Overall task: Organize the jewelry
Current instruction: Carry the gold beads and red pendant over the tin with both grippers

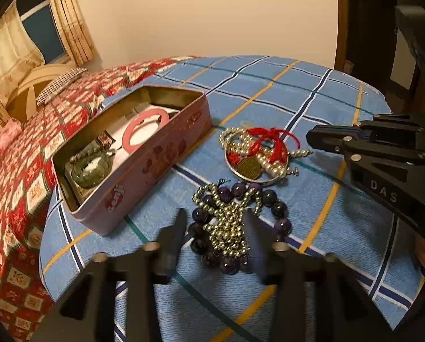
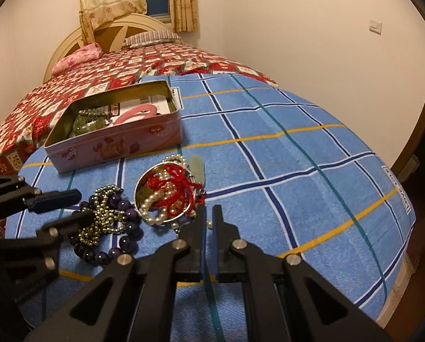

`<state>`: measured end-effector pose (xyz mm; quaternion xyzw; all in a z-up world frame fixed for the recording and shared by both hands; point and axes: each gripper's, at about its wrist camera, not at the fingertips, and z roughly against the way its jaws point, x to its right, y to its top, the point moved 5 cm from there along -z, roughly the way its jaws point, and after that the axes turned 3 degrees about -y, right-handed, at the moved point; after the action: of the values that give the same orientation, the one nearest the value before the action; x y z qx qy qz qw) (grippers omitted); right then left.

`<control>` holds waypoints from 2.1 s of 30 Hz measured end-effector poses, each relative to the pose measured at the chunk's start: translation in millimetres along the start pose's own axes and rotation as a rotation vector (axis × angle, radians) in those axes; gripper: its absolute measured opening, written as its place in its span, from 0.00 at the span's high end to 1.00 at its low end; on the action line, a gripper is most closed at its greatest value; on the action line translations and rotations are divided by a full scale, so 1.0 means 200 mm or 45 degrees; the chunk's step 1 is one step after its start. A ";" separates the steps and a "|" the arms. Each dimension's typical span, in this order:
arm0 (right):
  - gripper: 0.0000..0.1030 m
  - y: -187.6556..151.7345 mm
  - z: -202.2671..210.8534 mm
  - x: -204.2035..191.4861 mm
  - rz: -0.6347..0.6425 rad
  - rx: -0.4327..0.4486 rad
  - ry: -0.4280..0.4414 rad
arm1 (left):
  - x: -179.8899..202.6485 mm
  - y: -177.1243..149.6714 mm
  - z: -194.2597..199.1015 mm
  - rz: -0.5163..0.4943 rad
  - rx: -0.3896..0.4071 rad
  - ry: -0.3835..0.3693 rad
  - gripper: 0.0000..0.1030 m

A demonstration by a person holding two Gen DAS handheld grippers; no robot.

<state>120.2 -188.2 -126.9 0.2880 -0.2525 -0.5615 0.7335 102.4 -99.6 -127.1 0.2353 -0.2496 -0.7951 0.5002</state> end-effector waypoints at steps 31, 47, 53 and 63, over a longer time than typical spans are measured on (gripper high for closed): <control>0.95 0.05 0.08 -0.06 0.018 0.072 0.038 | -0.21 0.14 0.23 0.014 0.144 0.052 0.86; 0.95 0.21 0.08 -0.17 0.115 0.113 0.061 | -0.47 0.25 0.27 0.111 0.207 0.136 0.86; 0.95 0.28 0.07 -0.23 0.166 0.128 0.066 | -0.56 0.31 0.29 0.131 0.237 0.160 0.86; 0.95 0.44 0.06 -0.32 0.236 0.169 0.074 | -0.74 0.40 0.29 0.170 0.272 0.209 0.86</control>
<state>155.2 -110.2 -59.8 0.3274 -0.2934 -0.4647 0.7687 177.7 14.7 -14.1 0.3344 -0.3062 -0.7070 0.5428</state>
